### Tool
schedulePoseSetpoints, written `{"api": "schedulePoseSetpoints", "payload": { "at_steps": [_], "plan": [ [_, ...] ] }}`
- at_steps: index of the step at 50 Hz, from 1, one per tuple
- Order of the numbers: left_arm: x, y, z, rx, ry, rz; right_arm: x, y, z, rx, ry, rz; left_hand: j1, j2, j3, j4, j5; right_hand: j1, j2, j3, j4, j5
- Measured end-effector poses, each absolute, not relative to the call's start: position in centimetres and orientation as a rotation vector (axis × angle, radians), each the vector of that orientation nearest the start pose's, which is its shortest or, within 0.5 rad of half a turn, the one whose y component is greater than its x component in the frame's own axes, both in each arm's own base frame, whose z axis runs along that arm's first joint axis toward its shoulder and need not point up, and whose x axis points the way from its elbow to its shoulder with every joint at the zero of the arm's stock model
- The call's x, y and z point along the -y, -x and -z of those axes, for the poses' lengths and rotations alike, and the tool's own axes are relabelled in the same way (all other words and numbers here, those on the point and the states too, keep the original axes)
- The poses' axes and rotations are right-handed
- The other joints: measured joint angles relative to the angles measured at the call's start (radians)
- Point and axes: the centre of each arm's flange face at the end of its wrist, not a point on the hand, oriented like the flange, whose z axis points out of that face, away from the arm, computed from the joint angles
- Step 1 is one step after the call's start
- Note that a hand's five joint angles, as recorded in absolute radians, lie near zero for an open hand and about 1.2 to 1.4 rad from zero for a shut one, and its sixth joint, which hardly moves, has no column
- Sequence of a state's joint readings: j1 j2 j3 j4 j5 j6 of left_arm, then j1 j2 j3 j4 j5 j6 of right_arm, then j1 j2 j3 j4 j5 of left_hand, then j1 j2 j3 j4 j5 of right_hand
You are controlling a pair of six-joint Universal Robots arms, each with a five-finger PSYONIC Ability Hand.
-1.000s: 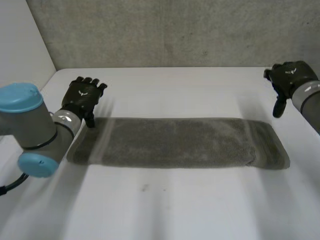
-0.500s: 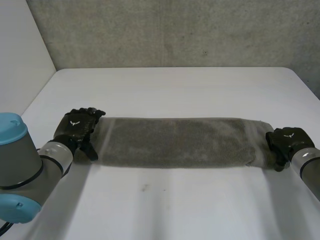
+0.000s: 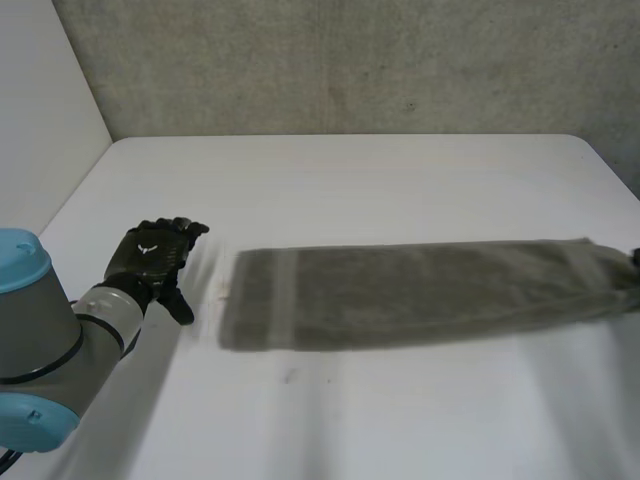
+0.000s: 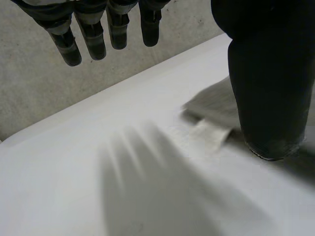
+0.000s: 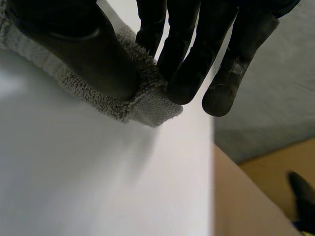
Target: Fold the towel.
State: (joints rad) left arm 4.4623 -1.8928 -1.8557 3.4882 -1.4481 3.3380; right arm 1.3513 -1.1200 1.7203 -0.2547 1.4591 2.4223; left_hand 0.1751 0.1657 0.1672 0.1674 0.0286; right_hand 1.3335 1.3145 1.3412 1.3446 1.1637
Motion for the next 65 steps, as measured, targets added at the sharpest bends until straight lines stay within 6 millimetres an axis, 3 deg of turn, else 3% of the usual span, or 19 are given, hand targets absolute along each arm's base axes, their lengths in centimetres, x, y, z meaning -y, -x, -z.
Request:
{"api": "schedulePoseSetpoints", "payload": {
  "at_steps": [4, 9, 16, 19, 21, 22, 23, 24, 25, 27, 31, 36, 40, 44, 46, 49, 52, 58, 65],
  "plan": [
    [27.3, 21.7, -15.5, -2.505, -0.696, 1.988, 37.3, -3.9, -14.7, -2.944, 0.928, 2.009, 0.0, 0.0, 0.0, 0.0, 0.0, 0.002, 0.0, 0.0, 0.0, 0.0],
    [27.3, 21.7, -15.5, -2.501, -0.696, 1.993, 38.1, -4.6, -16.7, -2.876, 0.99, 2.126, 0.0, 0.0, 0.0, 0.0, 0.0, 0.004, 0.0, 0.0, 0.0, 0.0],
    [27.3, 21.7, -15.5, -2.496, -0.695, 2.0, 37.4, -13.6, -21.9, -2.449, 1.117, 2.374, 0.0, 0.0, 0.0, 0.0, 0.0, 0.004, 0.0, 0.0, 0.0, 0.0],
    [27.3, 21.7, -15.5, -2.495, -0.695, 2.001, 35.5, -19.6, -23.1, -2.209, 1.204, 2.392, 0.0, 0.0, 0.0, 0.0, 0.0, 0.005, 0.001, 0.007, 0.0, 0.0],
    [27.3, 21.7, -15.5, -2.494, -0.695, 2.001, 34.2, -22.4, -23.2, -2.104, 1.254, 2.374, 0.0, 0.0, 0.0, 0.0, 0.0, 0.005, 0.001, 0.008, 0.0, 0.0],
    [27.3, 21.7, -15.5, -2.494, -0.695, 2.001, 32.7, -25.3, -23.0, -2.006, 1.309, 2.34, 0.0, 0.0, 0.0, 0.0, 0.0, 0.005, 0.001, 0.008, 0.0, 0.0],
    [27.3, 21.7, -15.5, -2.494, -0.695, 2.002, 32.2, -26.2, -22.9, -1.976, 1.327, 2.327, 0.0, 0.0, 0.0, 0.0, 0.0, 0.005, 0.001, 0.008, 0.0, 0.0],
    [27.3, 21.7, -15.5, -2.494, -0.696, 2.002, 30.5, -28.8, -22.4, -1.889, 1.381, 2.283, 0.0, 0.0, 0.0, 0.0, 0.0, 0.005, 0.001, 0.008, 0.0, 0.0],
    [27.3, 21.7, -15.5, -2.494, -0.696, 2.002, 29.8, -29.8, -22.1, -1.855, 1.404, 2.261, 0.0, 0.0, 0.0, 0.0, 0.0, 0.005, 0.001, 0.008, 0.0, 0.0],
    [27.3, 21.7, -15.5, -2.494, -0.696, 2.002, 26.5, -33.9, -20.5, -1.723, 1.499, 2.158, 0.0, 0.0, 0.0, 0.0, 0.0, 0.005, 0.001, 0.008, 0.0, 0.0],
    [27.2, 21.7, -15.5, -2.494, -0.697, 2.002, 22.6, -37.8, -17.7, -1.589, 1.608, 2.017, 0.0, 0.0, 0.0, 0.0, 0.0, 0.005, 0.001, 0.008, 0.0, 0.0],
    [27.2, 21.8, -15.5, -2.495, -0.698, 2.002, 19.1, -40.5, -14.2, -1.507, 1.698, 1.869, 0.0, 0.0, 0.0, 0.0, 0.0, 0.005, 0.001, 0.008, 0.0, 0.0],
    [27.2, 21.8, -15.5, -2.496, -0.699, 2.001, 17.7, -41.2, -12.2, -1.5, 1.735, 1.797, 0.0, 0.0, 0.0, 0.0, 0.0, 0.003, 0.001, 0.006, -0.001, -0.002],
    [27.1, 21.8, -15.5, -2.497, -0.701, 2.001, 17.3, -41.2, -11.6, -1.519, 1.744, 1.765, 0.0, 0.0, 0.0, 0.0, 0.0, -0.49, -0.493, -0.477, -0.473, -0.487],
    [27.1, 21.8, -15.5, -2.498, -0.703, 2.0, 17.4, -40.9, -12.1, -1.532, 1.735, 1.764, 0.0, 0.0, 0.0, 0.0, 0.0, -0.9, -0.872, -0.862, -0.888, -0.896],
    [27.0, 21.8, -15.4, -2.5, -0.705, 1.997, 17.8, -40.4, -13.5, -1.552, 1.709, 1.779, 0.0, 0.0, 0.0, 0.0, 0.0, -1.072, -1.06, -1.085, -1.08, -1.092],
    [27.0, 21.8, -15.4, -2.501, -0.706, 1.996, 18.7, -39.5, -15.1, -1.593, 1.661, 1.794, 0.0, 0.0, 0.0, 0.0, 0.0, -1.094, -1.066, -1.096, -1.082, -1.097],
    [27.0, 21.9, -15.3, -2.493, -0.708, 2.005, 21.7, -34.9, -18.5, -1.835, 1.391, 1.739, 0.0, 0.0, 0.0, 0.0, 0.0, -1.094, -1.066, -1.096, -1.082, -1.097],
    [27.0, 22.0, -15.3, -2.483, -0.71, 2.02, 23.3, -29.6, -17.7, -2.094, 1.096, 1.608, 0.0, 0.0, 0.0, -0.001, 0.0, -1.094, -1.066, -1.096, -1.082, -1.097]
  ]
}}
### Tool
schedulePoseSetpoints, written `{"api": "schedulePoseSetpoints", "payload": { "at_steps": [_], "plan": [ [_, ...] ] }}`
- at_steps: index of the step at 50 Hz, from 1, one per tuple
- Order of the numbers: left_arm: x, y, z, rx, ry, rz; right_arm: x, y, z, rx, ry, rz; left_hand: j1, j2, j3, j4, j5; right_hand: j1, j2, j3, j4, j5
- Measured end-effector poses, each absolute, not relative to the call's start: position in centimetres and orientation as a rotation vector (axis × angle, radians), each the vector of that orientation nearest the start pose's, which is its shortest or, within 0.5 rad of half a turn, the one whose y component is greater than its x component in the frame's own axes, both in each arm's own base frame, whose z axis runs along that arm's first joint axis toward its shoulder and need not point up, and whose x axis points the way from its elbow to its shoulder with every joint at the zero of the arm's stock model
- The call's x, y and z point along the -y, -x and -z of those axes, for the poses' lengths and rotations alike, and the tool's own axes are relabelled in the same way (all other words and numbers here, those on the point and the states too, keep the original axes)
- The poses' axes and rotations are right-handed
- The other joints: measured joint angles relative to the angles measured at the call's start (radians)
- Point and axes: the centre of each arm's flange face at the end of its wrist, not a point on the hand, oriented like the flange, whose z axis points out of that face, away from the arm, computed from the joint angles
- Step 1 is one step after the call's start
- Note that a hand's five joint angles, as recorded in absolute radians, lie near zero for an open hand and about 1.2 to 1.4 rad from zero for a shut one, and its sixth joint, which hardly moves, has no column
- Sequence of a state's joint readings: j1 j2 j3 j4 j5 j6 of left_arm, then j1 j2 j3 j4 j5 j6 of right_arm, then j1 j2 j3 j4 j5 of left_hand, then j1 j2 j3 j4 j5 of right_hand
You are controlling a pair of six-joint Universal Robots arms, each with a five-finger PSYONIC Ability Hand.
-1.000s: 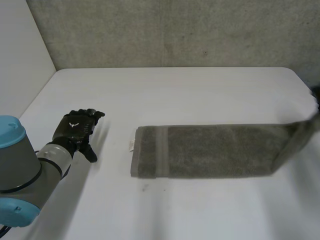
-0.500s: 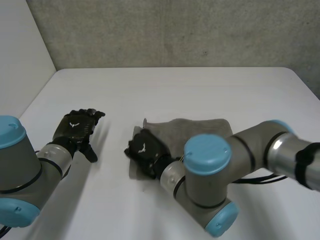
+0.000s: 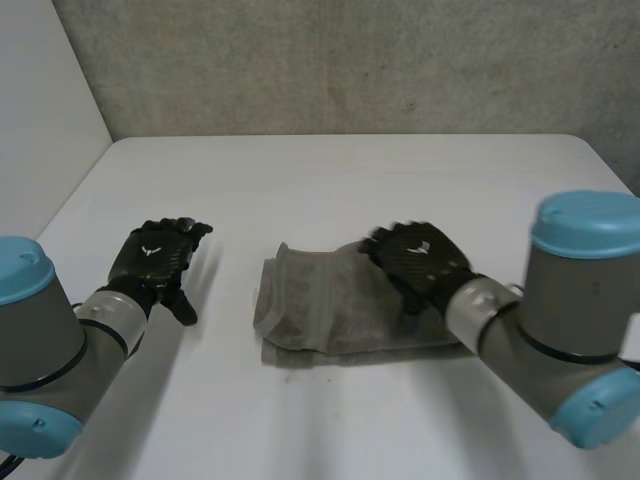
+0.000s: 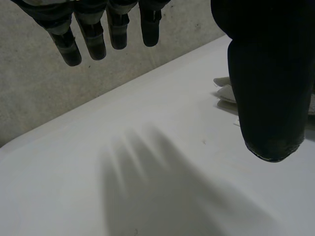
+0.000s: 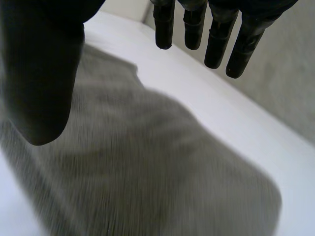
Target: Fold the towel.
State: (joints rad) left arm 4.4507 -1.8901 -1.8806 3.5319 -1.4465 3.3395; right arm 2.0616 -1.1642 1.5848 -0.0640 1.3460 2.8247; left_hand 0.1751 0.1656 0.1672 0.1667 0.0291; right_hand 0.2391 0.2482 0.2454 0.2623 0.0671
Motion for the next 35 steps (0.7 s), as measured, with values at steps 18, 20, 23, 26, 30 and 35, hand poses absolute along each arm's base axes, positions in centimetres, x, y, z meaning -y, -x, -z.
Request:
{"api": "schedulePoseSetpoints", "payload": {
  "at_steps": [18, 20, 23, 26, 30, 35],
  "plan": [
    [26.7, 22.1, -15.0, -2.488, -0.724, 2.012, 25.6, -21.7, -12.2, -2.375, 0.959, 1.62, 0.0, 0.0, 0.0, 0.0, 0.0, 0.974, 0.959, 0.968, 0.973, 0.982],
    [26.6, 22.1, -15.0, -2.487, -0.725, 2.012, 25.8, -21.5, -12.0, -2.38, 0.981, 1.636, 0.0, 0.0, 0.0, 0.0, 0.0, 1.042, 1.016, 1.074, 1.063, 1.079],
    [26.6, 22.1, -15.0, -2.486, -0.725, 2.013, 26.3, -21.3, -12.2, -2.381, 1.019, 1.679, 0.0, 0.0, 0.0, 0.0, 0.0, 1.06, 1.02, 1.092, 1.082, 1.091],
    [26.6, 22.1, -15.0, -2.484, -0.725, 2.015, 26.9, -21.2, -12.9, -2.366, 1.05, 1.749, 0.0, 0.0, 0.0, 0.0, 0.0, 1.065, 1.02, 1.092, 1.082, 1.091],
    [26.6, 22.1, -15.0, -2.483, -0.725, 2.016, 27.7, -22.1, -15.1, -2.274, 1.122, 1.898, 0.0, 0.0, 0.0, 0.0, 0.0, 1.078, 1.02, 1.092, 1.082, 1.091],
    [26.6, 22.1, -15.0, -2.483, -0.726, 2.017, 26.9, -25.7, -17.6, -2.063, 1.277, 2.023, 0.0, 0.0, 0.0, 0.0, 0.0, 1.082, 1.032, 1.092, 1.082, 1.091]
  ]
}}
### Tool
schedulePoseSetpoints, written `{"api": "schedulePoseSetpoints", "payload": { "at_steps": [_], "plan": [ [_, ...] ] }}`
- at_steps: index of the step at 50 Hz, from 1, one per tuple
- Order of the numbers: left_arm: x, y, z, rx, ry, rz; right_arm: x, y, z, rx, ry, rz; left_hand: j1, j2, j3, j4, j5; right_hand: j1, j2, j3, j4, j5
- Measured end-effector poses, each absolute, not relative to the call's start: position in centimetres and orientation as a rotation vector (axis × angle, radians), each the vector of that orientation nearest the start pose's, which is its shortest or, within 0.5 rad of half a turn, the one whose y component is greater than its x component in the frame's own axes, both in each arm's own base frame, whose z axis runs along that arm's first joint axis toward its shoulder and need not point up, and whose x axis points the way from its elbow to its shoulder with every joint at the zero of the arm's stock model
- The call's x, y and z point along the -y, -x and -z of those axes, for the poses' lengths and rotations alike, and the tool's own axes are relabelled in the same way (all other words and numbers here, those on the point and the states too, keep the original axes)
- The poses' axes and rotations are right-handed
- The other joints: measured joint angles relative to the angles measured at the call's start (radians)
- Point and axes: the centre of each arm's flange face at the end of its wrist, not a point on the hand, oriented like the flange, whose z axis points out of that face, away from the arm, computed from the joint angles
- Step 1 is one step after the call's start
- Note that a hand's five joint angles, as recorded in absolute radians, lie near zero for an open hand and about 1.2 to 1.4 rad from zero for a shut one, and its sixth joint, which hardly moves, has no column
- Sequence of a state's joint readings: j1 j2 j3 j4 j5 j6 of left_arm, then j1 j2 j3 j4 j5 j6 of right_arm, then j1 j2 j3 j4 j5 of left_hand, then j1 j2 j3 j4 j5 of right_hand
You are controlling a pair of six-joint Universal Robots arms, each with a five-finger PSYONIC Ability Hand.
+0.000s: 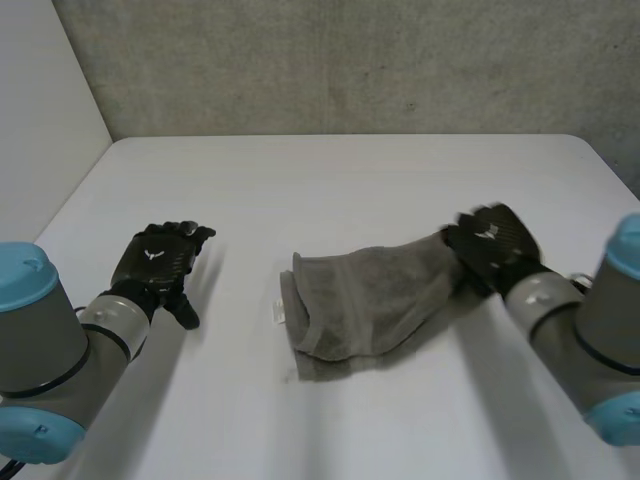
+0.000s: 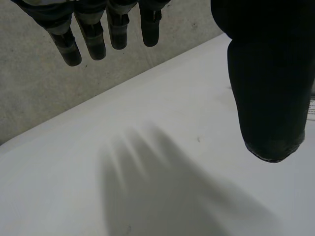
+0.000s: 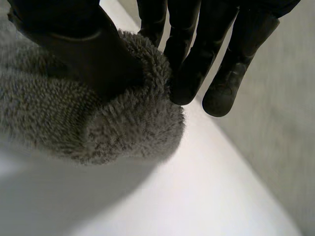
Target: Fold the towel.
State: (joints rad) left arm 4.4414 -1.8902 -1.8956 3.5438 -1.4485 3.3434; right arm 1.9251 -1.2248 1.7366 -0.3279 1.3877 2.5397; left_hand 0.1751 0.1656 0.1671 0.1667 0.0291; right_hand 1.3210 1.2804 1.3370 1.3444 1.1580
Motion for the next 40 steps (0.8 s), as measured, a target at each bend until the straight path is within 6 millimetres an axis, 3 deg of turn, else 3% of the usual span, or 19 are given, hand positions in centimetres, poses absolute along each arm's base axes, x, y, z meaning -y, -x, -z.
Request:
{"api": "schedulePoseSetpoints", "payload": {
  "at_steps": [5, 10, 16, 19, 24, 26, 31, 33, 40],
  "plan": [
    [26.5, 22.2, -15.2, -2.48, -0.725, 2.023, 24.1, -31.3, -18.3, -1.793, 1.494, 2.044, 0.0, 0.0, 0.0, 0.0, 0.0, 0.007, 0.006, 0.002, 0.0, 0.0],
    [26.6, 22.1, -16.0, -2.457, -0.711, 2.057, 19.7, -36.4, -16.4, -1.508, 1.763, 1.965, 0.0, 0.0, 0.0, 0.0, 0.0, 0.011, 0.016, 0.005, 0.0, 0.0],
    [26.6, 22.2, -17.9, -2.413, -0.678, 2.138, 15.9, -38.7, -12.7, -1.288, 1.97, 1.818, 0.0, 0.0, 0.0, 0.0, 0.0, 0.016, 0.016, 0.005, 0.0, 0.0],
    [26.5, 22.5, -19.2, -2.399, -0.649, 2.206, 15.3, -38.8, -12.3, -1.257, 1.99, 1.788, 0.0, 0.0, 0.0, 0.0, 0.0, -0.016, 0.013, -0.033, -0.036, -0.027],
    [26.0, 23.8, -22.0, -2.402, -0.59, 2.348, 15.4, -38.1, -14.4, -1.317, 1.878, 1.807, 0.0, 0.0, 0.0, 0.0, 0.0, -0.835, -0.808, -0.834, -0.833, -0.85],
    [25.9, 24.4, -23.1, -2.417, -0.569, 2.398, 15.7, -37.4, -15.8, -1.382, 1.767, 1.811, 0.0, 0.0, 0.0, 0.0, 0.0, -1.034, -1.002, -1.052, -1.058, -1.072],
    [25.6, 26.2, -25.0, -2.473, -0.553, 2.47, 17.5, -35.5, -18.7, -1.545, 1.46, 1.797, 0.0, 0.0, 0.0, 0.0, 0.0, -1.085, -1.032, -1.093, -1.083, -1.099],
    [25.4, 27.6, -25.6, -2.529, -0.565, 2.48, 19.0, -34.1, -20.2, -1.627, 1.263, 1.783, 0.0, 0.0, 0.0, 0.0, 0.0, -1.085, -1.032, -1.093, -1.083, -1.099],
    [25.1, 31.5, -25.1, -2.704, -0.6, 2.416, 23.0, -30.2, -22.3, -1.812, 0.789, 1.703, 0.0, -0.001, -0.002, 0.0, 0.0, -1.085, -1.032, -1.093, -1.083, -1.099]
  ]
}}
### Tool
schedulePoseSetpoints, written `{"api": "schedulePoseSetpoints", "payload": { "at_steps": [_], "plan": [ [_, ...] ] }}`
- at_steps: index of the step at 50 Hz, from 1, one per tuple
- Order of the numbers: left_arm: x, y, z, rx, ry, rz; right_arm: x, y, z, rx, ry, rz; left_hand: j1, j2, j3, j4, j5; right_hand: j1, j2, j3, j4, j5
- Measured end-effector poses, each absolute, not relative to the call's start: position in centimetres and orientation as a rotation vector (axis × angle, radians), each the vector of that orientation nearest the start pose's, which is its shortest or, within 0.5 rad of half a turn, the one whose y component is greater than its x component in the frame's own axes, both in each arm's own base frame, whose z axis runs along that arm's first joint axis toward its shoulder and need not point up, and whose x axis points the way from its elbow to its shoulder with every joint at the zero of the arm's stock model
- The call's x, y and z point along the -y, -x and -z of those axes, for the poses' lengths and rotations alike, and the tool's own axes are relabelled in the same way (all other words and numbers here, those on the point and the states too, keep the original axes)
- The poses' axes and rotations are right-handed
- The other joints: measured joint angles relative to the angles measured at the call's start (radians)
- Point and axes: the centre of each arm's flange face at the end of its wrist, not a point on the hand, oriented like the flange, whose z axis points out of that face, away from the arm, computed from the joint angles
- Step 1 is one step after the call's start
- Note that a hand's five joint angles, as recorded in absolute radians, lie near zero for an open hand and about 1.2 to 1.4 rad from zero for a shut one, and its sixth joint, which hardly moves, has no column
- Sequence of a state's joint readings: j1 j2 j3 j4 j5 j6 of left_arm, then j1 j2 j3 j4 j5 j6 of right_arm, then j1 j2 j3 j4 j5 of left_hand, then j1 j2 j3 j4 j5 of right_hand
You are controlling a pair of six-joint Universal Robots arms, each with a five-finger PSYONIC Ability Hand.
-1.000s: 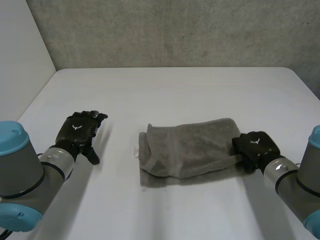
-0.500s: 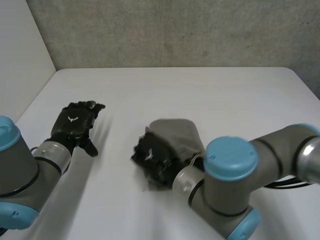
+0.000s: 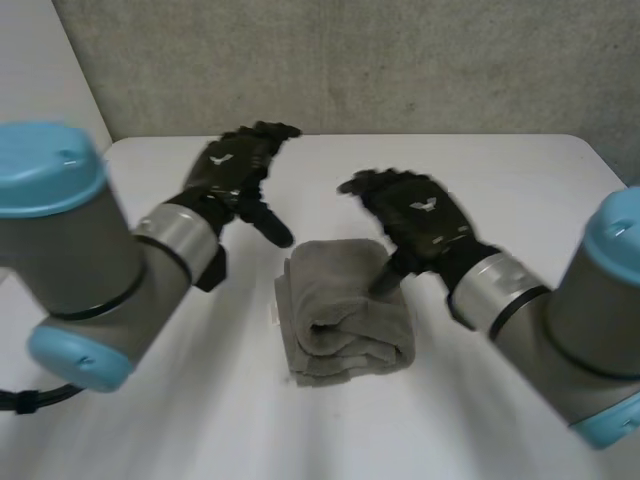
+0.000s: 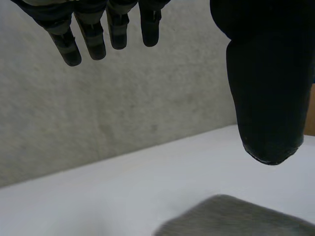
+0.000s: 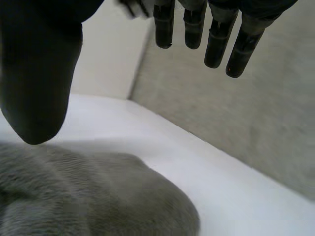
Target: Fold the towel.
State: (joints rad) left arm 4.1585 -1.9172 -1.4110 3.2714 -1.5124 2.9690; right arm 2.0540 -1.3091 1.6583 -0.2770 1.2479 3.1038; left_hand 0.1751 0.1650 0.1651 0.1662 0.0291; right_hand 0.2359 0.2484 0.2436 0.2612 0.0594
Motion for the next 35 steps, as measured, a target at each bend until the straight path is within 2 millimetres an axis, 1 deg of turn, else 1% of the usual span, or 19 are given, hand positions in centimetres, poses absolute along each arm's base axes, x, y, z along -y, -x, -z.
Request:
{"api": "schedulePoseSetpoints", "payload": {
  "at_steps": [2, 5, 6, 10, 11, 13, 16, 20, 24, 30, 35],
  "plan": [
    [25.0, 33.0, -24.2, 1.946, 0.423, -1.658, 24.4, -28.7, -22.4, -1.881, 0.65, 1.656, -0.003, 0.0, 0.0, 0.0, 0.0, 0.0, 0.0, 0.0, 0.0, 0.0],
    [24.8, 34.2, -23.1, 1.978, 0.425, -1.606, 25.4, -27.4, -22.2, -1.946, 0.548, 1.61, -0.004, 0.0, 0.0, 0.0, 0.0, 0.0, 0.0, 0.0, 0.0, 0.0],
    [24.7, 34.8, -22.4, 1.997, 0.43, -1.58, 25.7, -26.9, -22.0, -1.976, 0.511, 1.59, -0.004, 0.0, 0.0, 0.0, 0.0, 0.001, 0.0, 0.0, 0.0, 0.0],
    [24.4, 36.3, -20.0, 2.066, 0.447, -1.515, 26.7, -25.8, -21.2, -2.048, 0.449, 1.542, -0.004, 0.0, 0.0, 0.0, 0.0, 0.0, 0.0, 0.0, 0.0, 0.0],
    [24.3, 36.4, -19.6, 2.077, 0.448, -1.51, 26.8, -25.7, -21.1, -2.055, 0.446, 1.537, -0.004, 0.0, 0.0, 0.0, 0.0, 0.0, 0.0, 0.0, 0.0, 0.0],
    [24.4, 36.6, -18.3, 2.125, 0.447, -1.499, 27.3, -25.6, -20.6, -2.078, 0.441, 1.518, -0.004, 0.0, 0.0, 0.0, 0.0, 0.0, 0.0, 0.0, 0.0, 0.0],
    [24.6, 36.3, -16.5, 2.207, 0.426, -1.511, 28.0, -25.9, -19.7, -2.103, 0.452, 1.484, -0.004, 0.0, 0.0, 0.0, 0.0, 0.0, 0.0, 0.0, 0.0, 0.0],
    [24.7, 35.6, -15.3, 2.28, 0.406, -1.533, 28.5, -26.5, -18.6, -2.137, 0.475, 1.432, -0.004, 0.0, 0.0, 0.0, 0.0, 0.0, 0.0, 0.0, 0.0, 0.0],
    [24.3, 34.6, -14.1, 2.356, 0.42, -1.537, 29.0, -27.5, -17.0, -2.18, 0.543, 1.373, -0.004, 0.0, 0.0, 0.0, 0.0, 0.0, 0.0, 0.0, 0.0, 0.0],
    [23.3, 33.4, -12.5, 2.433, 0.476, -1.501, 28.1, -29.9, -14.7, -2.197, 0.705, 1.325, -0.004, 0.0, 0.0, 0.0, 0.0, 0.0, 0.0, 0.0, 0.0, 0.0],
    [22.6, 32.8, -11.5, 2.467, 0.502, -1.467, 27.4, -31.0, -13.1, -2.217, 0.788, 1.314, -0.012, 0.0, 0.0, 0.0, 0.0, -0.005, 0.0, 0.0, 0.0, 0.0]
  ]
}}
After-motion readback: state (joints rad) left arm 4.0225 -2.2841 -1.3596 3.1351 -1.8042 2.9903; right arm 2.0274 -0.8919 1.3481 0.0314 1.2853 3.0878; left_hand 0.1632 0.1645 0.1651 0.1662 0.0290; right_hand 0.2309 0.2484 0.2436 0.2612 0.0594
